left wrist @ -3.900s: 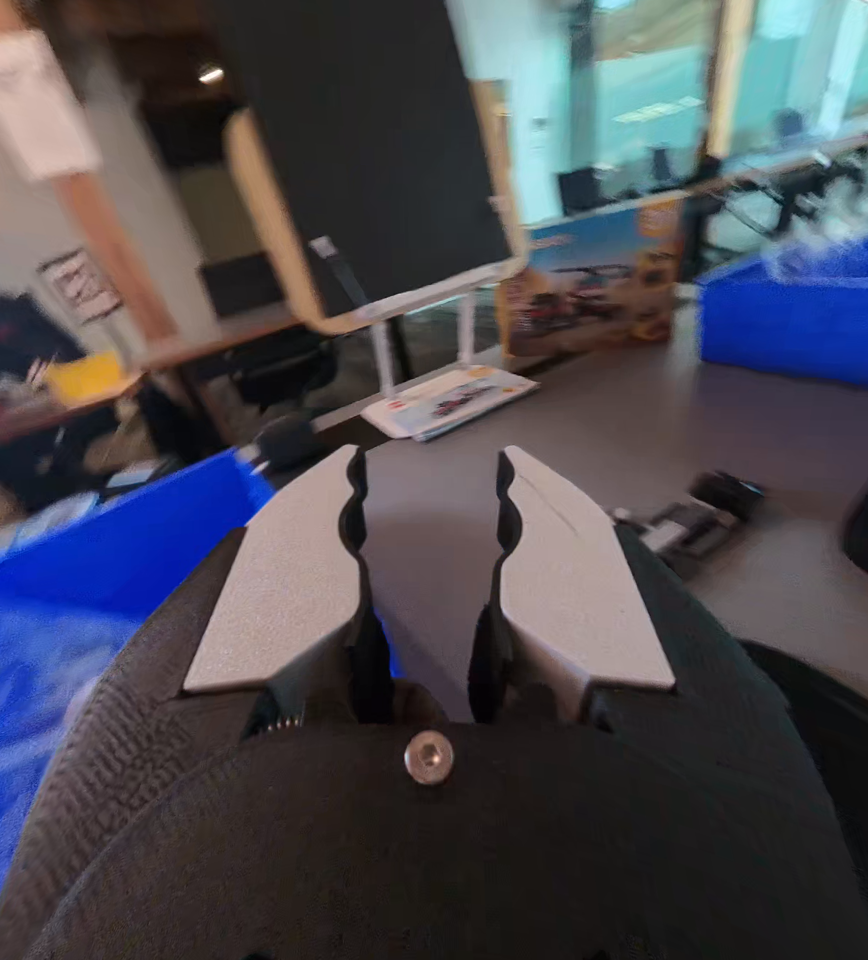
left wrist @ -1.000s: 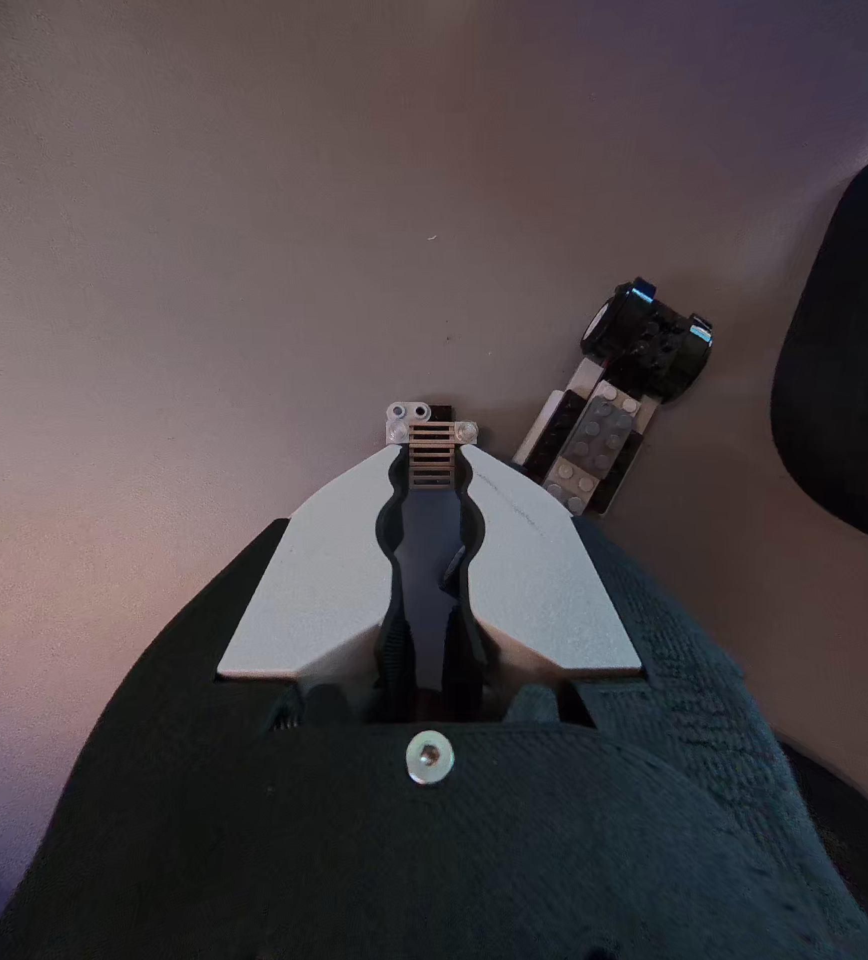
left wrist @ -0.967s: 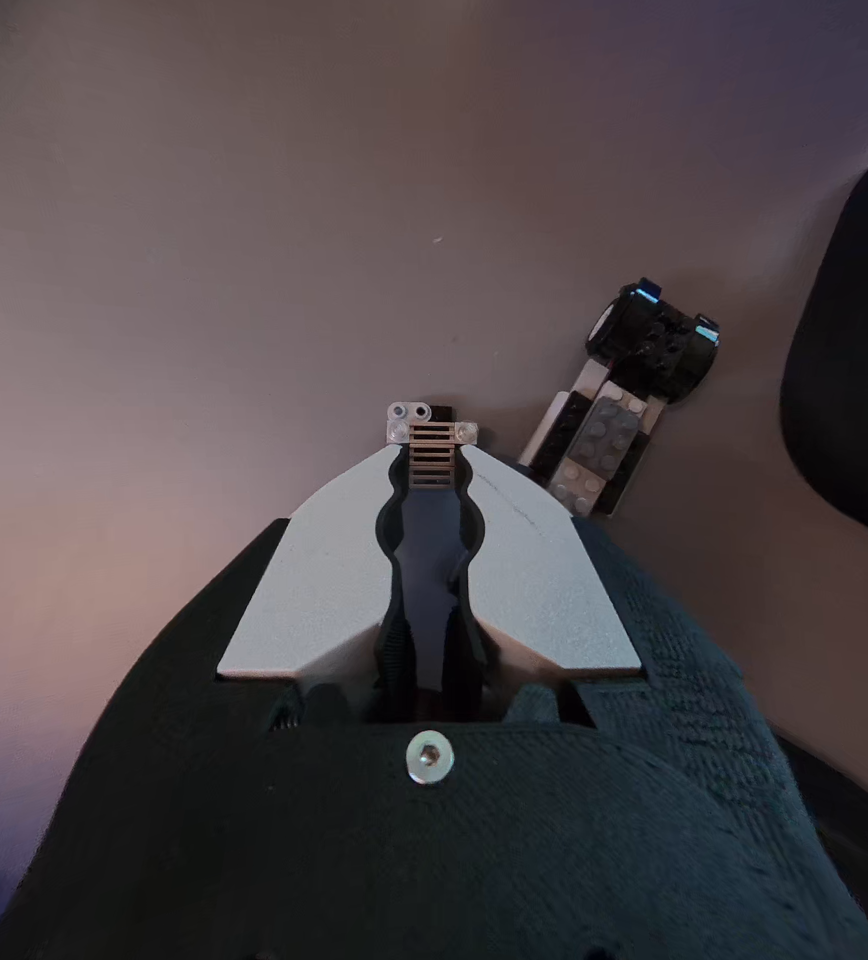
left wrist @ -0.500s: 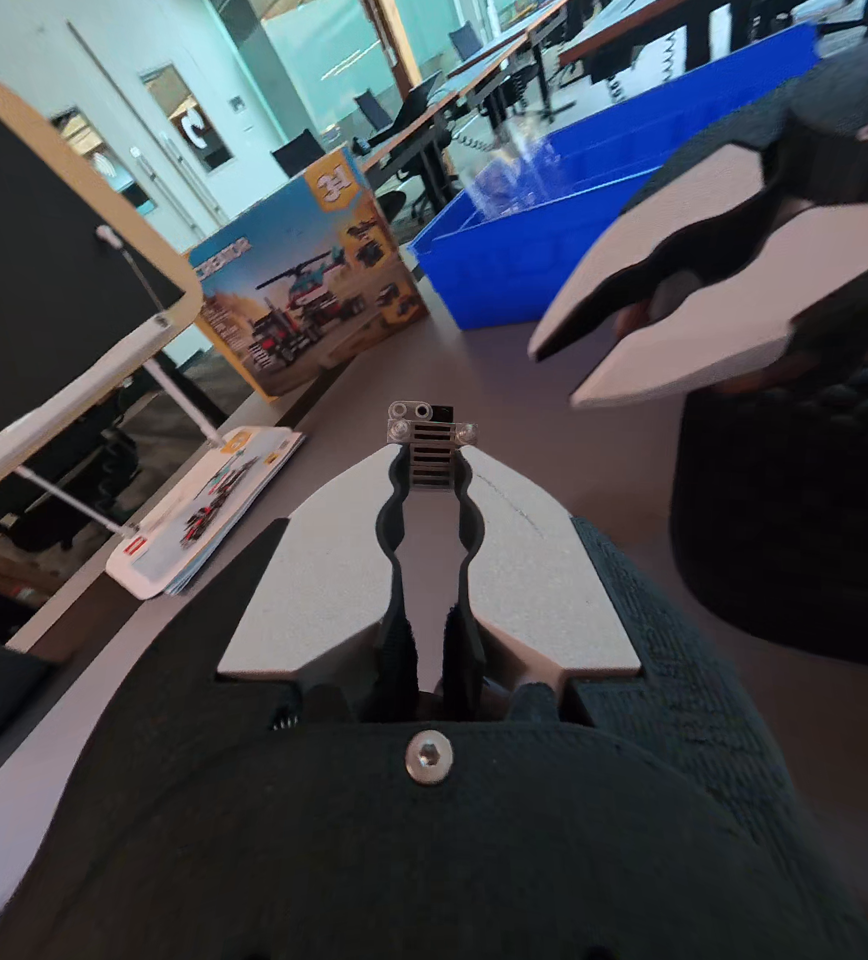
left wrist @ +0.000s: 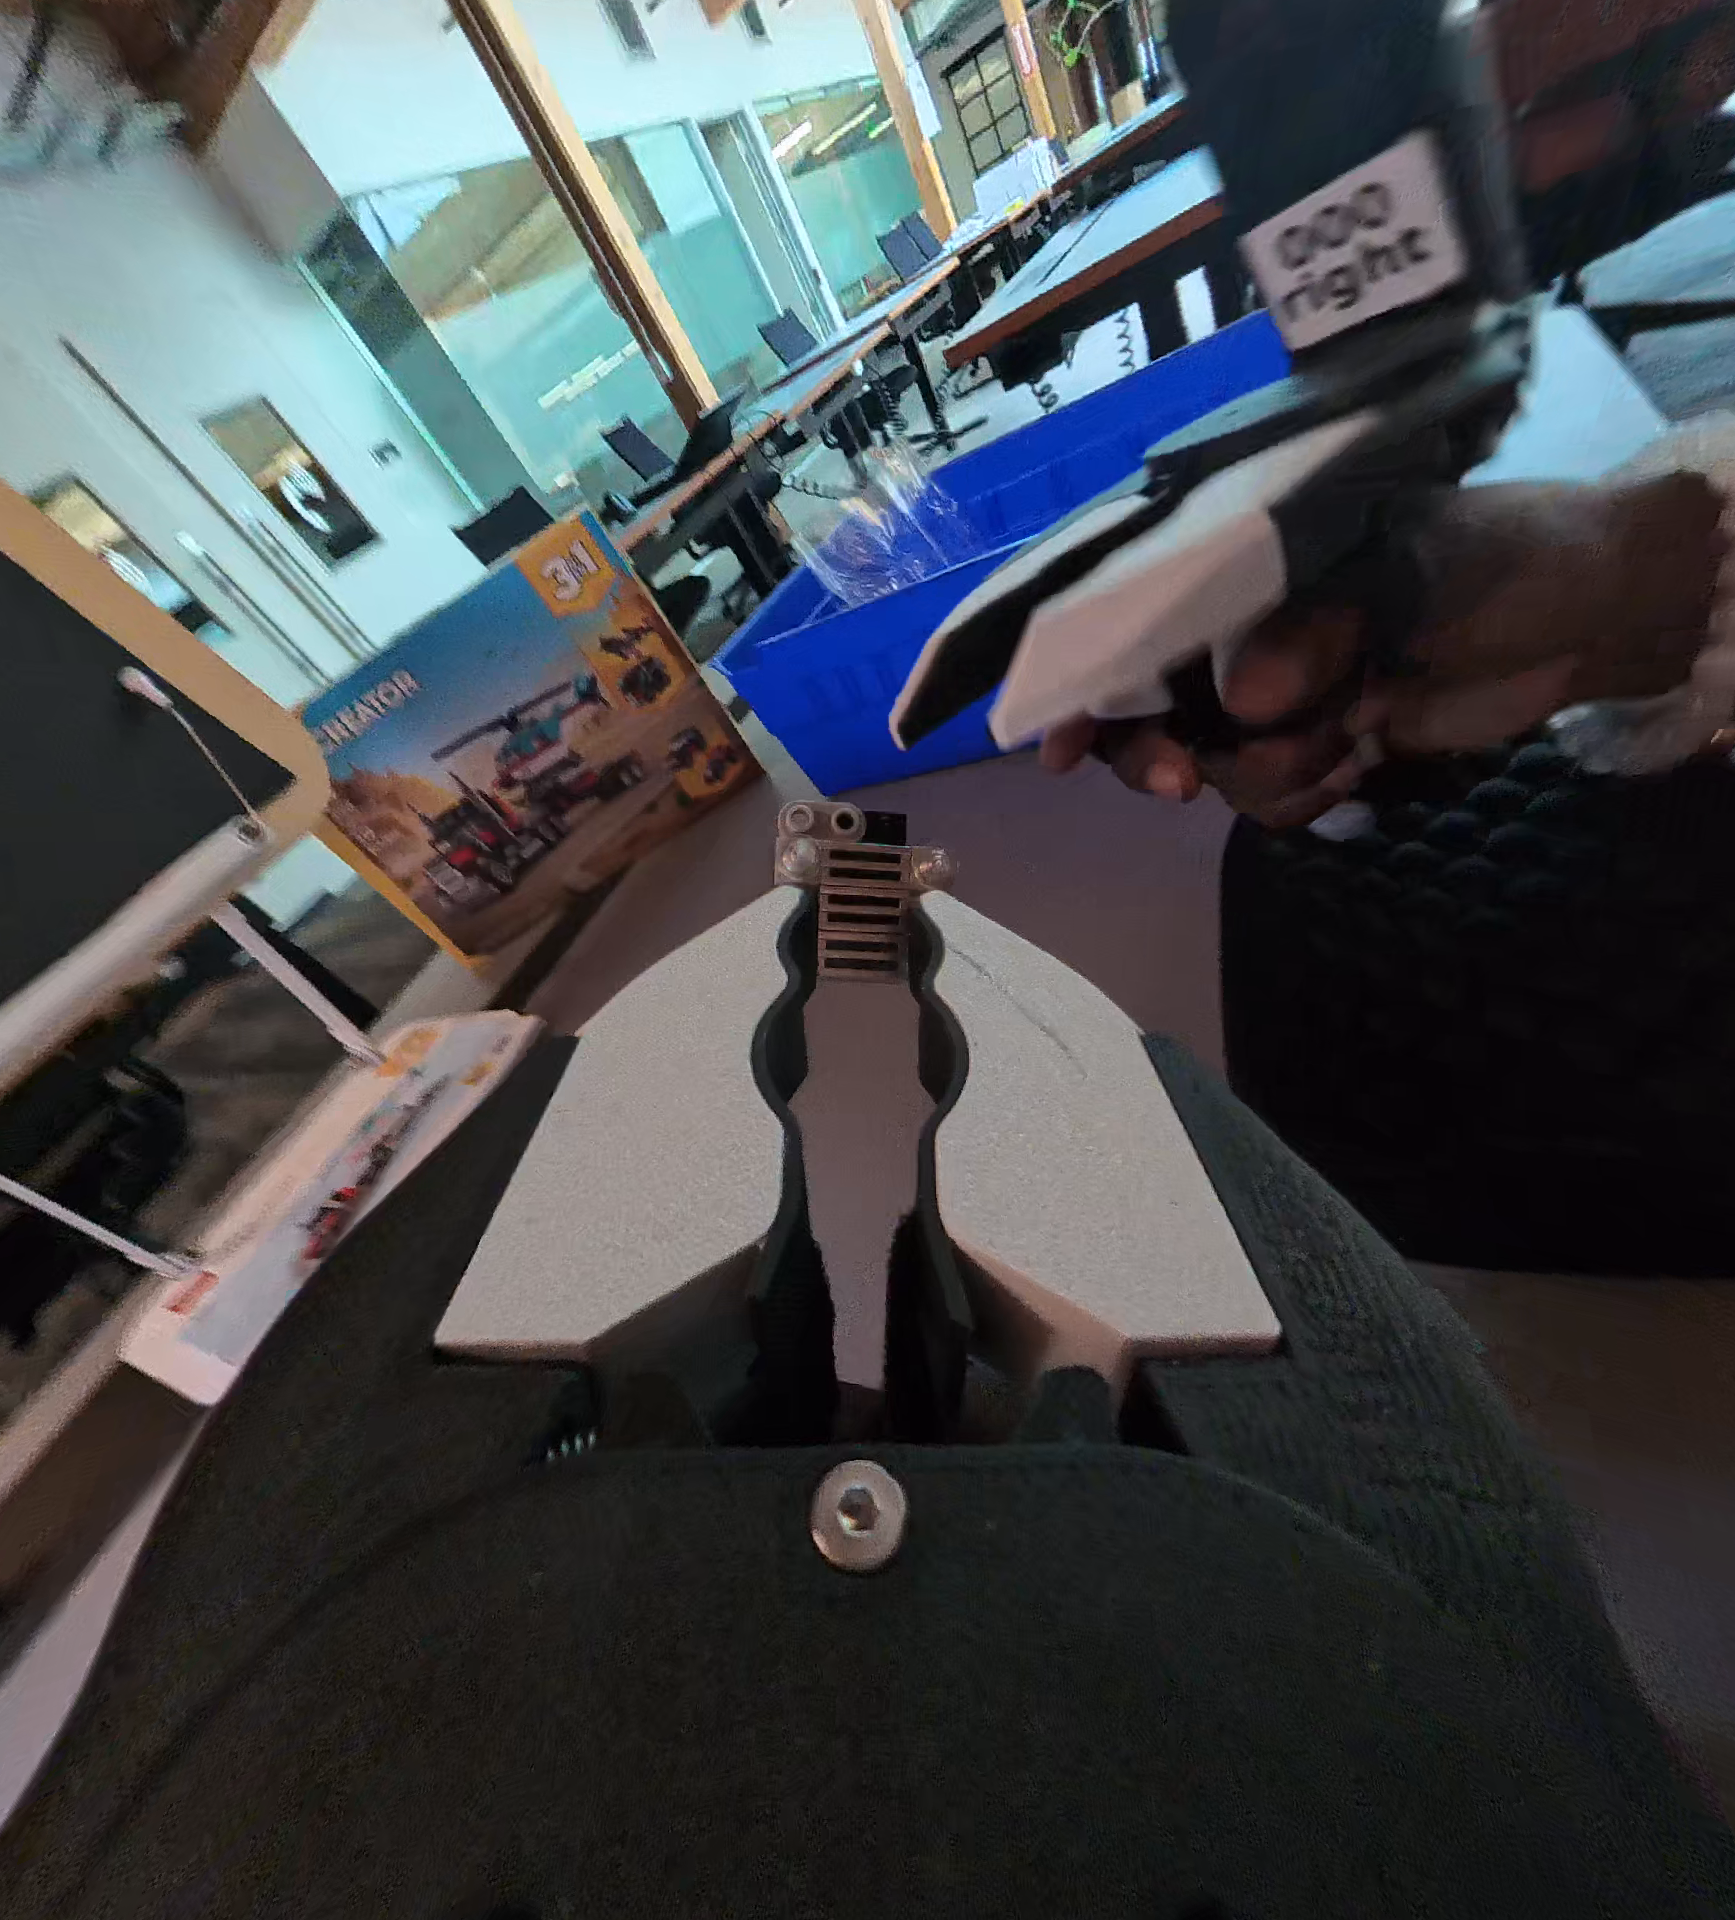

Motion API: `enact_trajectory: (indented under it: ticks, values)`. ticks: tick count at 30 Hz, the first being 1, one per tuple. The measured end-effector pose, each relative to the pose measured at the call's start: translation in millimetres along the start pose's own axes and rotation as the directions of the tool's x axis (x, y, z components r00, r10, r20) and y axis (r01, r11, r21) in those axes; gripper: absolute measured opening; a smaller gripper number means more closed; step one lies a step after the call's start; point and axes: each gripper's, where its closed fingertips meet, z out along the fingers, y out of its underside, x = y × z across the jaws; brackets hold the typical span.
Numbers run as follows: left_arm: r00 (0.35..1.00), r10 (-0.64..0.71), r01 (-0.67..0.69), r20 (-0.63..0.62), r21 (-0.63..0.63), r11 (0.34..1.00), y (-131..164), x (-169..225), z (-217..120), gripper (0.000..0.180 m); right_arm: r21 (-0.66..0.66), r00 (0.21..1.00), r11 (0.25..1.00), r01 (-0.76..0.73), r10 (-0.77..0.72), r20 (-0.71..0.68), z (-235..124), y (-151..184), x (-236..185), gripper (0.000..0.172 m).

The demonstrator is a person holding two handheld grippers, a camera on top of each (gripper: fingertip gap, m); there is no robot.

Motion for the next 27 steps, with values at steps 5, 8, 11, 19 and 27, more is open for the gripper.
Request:
enact_trajectory:
  ticks: [5, 8, 11, 19, 27]
  values:
    - [0.979, 0.198, -0.2, 0.055, 0.035, 0.979, -10, 7, -1, 0.016, -0.014, 0.968, 0.975, -0.224, 0.224, 0.117, 1, 3, -4, 0.023]
    - [0.973, 0.229, -0.231, 0.039, 0.052, 0.972, -12, 14, 0, 0.016, -0.031, 0.957, 0.971, -0.238, 0.24, 0.162, 6, 7, -10, 0.009]
    - [0.977, 0.209, -0.211, 0.032, 0.079, 0.974, -15, 16, 0, 0.016, -0.017, 0.951, 0.972, -0.235, 0.233, 0.201, 6, 6, -14, 0.005]
    - [0.832, -0.457, 0.523, -0.314, 0.167, 0.836, -28, 12, -6, 0.037, 0.031, 0.93, 0.974, -0.225, 0.205, 0.305, 1, -1, -27, 0.004]
    - [0.757, -0.479, 0.579, -0.445, 0.116, 0.807, -28, 27, -9, 0.01, 0.022, 0.951, 0.991, -0.131, 0.119, 0.285, 4, 2, -28, 0.01]
